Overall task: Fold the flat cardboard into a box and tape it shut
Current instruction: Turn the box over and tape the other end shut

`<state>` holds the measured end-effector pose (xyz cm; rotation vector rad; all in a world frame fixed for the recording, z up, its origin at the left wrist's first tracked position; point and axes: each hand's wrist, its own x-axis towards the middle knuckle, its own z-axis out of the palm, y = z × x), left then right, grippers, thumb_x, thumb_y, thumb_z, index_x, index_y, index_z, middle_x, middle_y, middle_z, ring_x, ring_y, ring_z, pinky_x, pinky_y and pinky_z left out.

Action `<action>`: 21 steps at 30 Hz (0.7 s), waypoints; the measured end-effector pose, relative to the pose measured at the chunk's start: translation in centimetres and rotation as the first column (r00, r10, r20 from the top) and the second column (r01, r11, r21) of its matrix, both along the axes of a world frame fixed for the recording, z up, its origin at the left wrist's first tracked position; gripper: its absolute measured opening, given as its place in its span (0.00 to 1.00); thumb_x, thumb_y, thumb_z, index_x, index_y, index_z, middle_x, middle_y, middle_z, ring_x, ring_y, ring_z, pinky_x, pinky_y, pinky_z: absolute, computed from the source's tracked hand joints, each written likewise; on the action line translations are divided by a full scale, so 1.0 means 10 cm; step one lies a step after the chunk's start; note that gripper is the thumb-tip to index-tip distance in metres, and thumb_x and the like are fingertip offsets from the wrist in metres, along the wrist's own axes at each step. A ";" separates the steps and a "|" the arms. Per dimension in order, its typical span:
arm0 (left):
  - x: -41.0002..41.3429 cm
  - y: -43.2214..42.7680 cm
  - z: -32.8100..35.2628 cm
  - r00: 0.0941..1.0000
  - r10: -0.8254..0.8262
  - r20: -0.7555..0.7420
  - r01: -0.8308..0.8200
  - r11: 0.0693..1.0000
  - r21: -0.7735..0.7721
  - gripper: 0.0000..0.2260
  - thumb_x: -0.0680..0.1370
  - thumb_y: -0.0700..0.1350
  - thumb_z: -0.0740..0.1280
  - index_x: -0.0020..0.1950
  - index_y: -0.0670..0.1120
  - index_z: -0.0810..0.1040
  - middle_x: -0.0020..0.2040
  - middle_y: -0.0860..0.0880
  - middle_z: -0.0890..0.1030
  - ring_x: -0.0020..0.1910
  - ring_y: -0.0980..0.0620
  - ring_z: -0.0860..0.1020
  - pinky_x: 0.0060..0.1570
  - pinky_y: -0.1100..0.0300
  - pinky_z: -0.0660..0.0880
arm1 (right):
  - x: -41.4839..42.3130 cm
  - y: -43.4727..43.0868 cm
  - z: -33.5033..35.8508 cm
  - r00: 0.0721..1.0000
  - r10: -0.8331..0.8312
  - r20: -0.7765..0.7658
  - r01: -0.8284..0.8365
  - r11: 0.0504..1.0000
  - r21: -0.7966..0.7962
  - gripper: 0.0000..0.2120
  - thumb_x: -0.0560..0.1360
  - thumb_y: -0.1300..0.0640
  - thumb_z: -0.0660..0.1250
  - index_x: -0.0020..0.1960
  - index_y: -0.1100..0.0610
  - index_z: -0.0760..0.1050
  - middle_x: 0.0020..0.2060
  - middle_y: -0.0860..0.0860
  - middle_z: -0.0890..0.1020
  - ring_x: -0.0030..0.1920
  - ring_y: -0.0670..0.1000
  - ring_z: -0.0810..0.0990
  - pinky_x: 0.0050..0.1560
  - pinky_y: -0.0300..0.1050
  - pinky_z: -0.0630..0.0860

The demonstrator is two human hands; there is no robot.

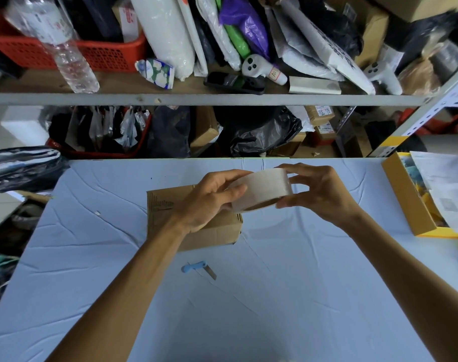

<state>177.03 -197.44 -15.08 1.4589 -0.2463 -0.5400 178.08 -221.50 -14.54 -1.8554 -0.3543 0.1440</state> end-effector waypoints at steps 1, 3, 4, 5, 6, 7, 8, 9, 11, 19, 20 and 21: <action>0.00 0.01 0.01 1.000 -0.009 0.013 0.009 1.000 -0.004 0.12 0.78 0.44 0.63 0.60 0.53 0.76 0.60 0.47 0.77 0.62 0.46 0.75 0.55 0.51 0.78 | 0.00 -0.01 0.00 1.000 0.002 -0.001 -0.002 1.000 0.006 0.29 0.53 0.51 0.81 0.54 0.46 0.80 0.49 0.42 0.84 0.49 0.48 0.84 0.46 0.35 0.77; 0.00 0.01 0.02 0.998 -0.023 0.051 0.022 1.000 0.023 0.13 0.80 0.41 0.60 0.62 0.53 0.75 0.62 0.47 0.76 0.64 0.45 0.73 0.57 0.48 0.78 | 0.00 -0.02 -0.01 1.000 0.005 0.002 -0.005 1.000 0.011 0.29 0.55 0.52 0.81 0.55 0.48 0.80 0.50 0.43 0.84 0.49 0.49 0.84 0.46 0.37 0.77; -0.01 0.01 0.04 0.997 -0.029 0.066 0.026 0.998 0.049 0.13 0.80 0.42 0.60 0.63 0.53 0.74 0.63 0.47 0.75 0.64 0.46 0.73 0.57 0.47 0.78 | -0.01 -0.02 -0.01 1.000 0.000 0.000 0.000 1.000 0.018 0.29 0.55 0.52 0.81 0.55 0.48 0.80 0.50 0.44 0.84 0.49 0.50 0.84 0.46 0.39 0.78; -0.02 0.00 0.06 0.996 -0.035 0.078 0.029 0.997 0.075 0.13 0.80 0.44 0.60 0.64 0.53 0.73 0.62 0.48 0.74 0.63 0.47 0.74 0.56 0.48 0.78 | -0.01 -0.02 0.00 1.000 -0.007 -0.004 0.007 1.000 0.027 0.28 0.55 0.51 0.81 0.55 0.48 0.80 0.50 0.45 0.84 0.48 0.50 0.84 0.45 0.40 0.79; -0.03 -0.02 0.08 0.995 -0.037 0.094 0.027 0.994 0.102 0.13 0.80 0.46 0.60 0.64 0.52 0.73 0.60 0.49 0.75 0.61 0.48 0.74 0.54 0.50 0.79 | -0.02 -0.02 0.01 1.000 -0.014 -0.006 0.014 0.999 0.033 0.28 0.55 0.50 0.80 0.55 0.47 0.80 0.50 0.45 0.84 0.47 0.50 0.84 0.45 0.40 0.79; -0.04 -0.04 0.09 0.992 -0.035 0.118 0.020 0.991 0.131 0.13 0.81 0.49 0.59 0.65 0.51 0.73 0.58 0.50 0.75 0.59 0.50 0.76 0.52 0.53 0.80 | -0.02 -0.01 0.02 1.000 -0.019 -0.004 0.019 0.999 0.032 0.27 0.56 0.49 0.80 0.54 0.46 0.80 0.49 0.45 0.84 0.46 0.49 0.84 0.45 0.39 0.78; -0.06 -0.07 0.11 0.989 -0.031 0.145 0.007 0.987 0.160 0.14 0.81 0.51 0.58 0.65 0.50 0.72 0.56 0.51 0.76 0.57 0.52 0.77 0.51 0.54 0.80 | -0.02 -0.01 0.03 1.000 -0.021 0.002 0.021 1.000 0.022 0.26 0.56 0.49 0.80 0.53 0.45 0.80 0.49 0.44 0.84 0.45 0.48 0.84 0.45 0.38 0.78; -0.07 -0.08 0.11 0.985 -0.027 0.170 -0.006 0.981 0.192 0.15 0.81 0.53 0.57 0.65 0.49 0.71 0.56 0.51 0.76 0.56 0.53 0.77 0.50 0.54 0.80 | -0.01 0.00 0.04 1.000 -0.020 0.011 0.020 1.000 0.005 0.26 0.56 0.49 0.80 0.53 0.46 0.81 0.48 0.44 0.84 0.45 0.48 0.84 0.45 0.37 0.77; -0.10 -0.12 0.08 0.976 -0.033 0.213 -0.024 0.966 0.259 0.18 0.80 0.56 0.54 0.64 0.49 0.70 0.56 0.48 0.76 0.55 0.51 0.77 0.51 0.46 0.79 | 0.00 -0.01 0.04 1.000 -0.021 0.009 0.021 0.999 -0.040 0.25 0.58 0.50 0.82 0.54 0.48 0.81 0.48 0.45 0.84 0.45 0.48 0.82 0.47 0.40 0.77; -0.17 -0.24 -0.03 0.957 0.022 0.289 -0.120 0.937 0.327 0.08 0.78 0.57 0.49 0.49 0.63 0.67 0.46 0.40 0.73 0.41 0.53 0.73 0.44 0.59 0.75 | -0.01 -0.02 0.05 0.989 0.083 -0.124 -0.073 0.994 0.087 0.19 0.64 0.60 0.74 0.55 0.57 0.77 0.48 0.54 0.81 0.52 0.51 0.79 0.52 0.46 0.75; -0.17 -0.25 -0.04 0.950 0.034 0.311 -0.142 0.932 0.335 0.08 0.78 0.55 0.48 0.48 0.63 0.66 0.44 0.39 0.72 0.39 0.57 0.71 0.39 0.62 0.72 | -0.01 -0.03 0.04 0.988 0.088 -0.123 -0.075 0.991 0.110 0.19 0.64 0.61 0.74 0.55 0.58 0.77 0.48 0.54 0.81 0.51 0.51 0.80 0.51 0.44 0.75; -0.17 -0.26 -0.05 0.947 0.046 0.319 -0.158 0.928 0.337 0.08 0.79 0.54 0.48 0.48 0.63 0.66 0.43 0.41 0.73 0.38 0.62 0.71 0.38 0.65 0.71 | -0.01 -0.03 0.04 0.989 0.093 -0.117 -0.078 0.989 0.128 0.20 0.64 0.62 0.74 0.55 0.58 0.77 0.48 0.54 0.82 0.51 0.51 0.80 0.51 0.43 0.75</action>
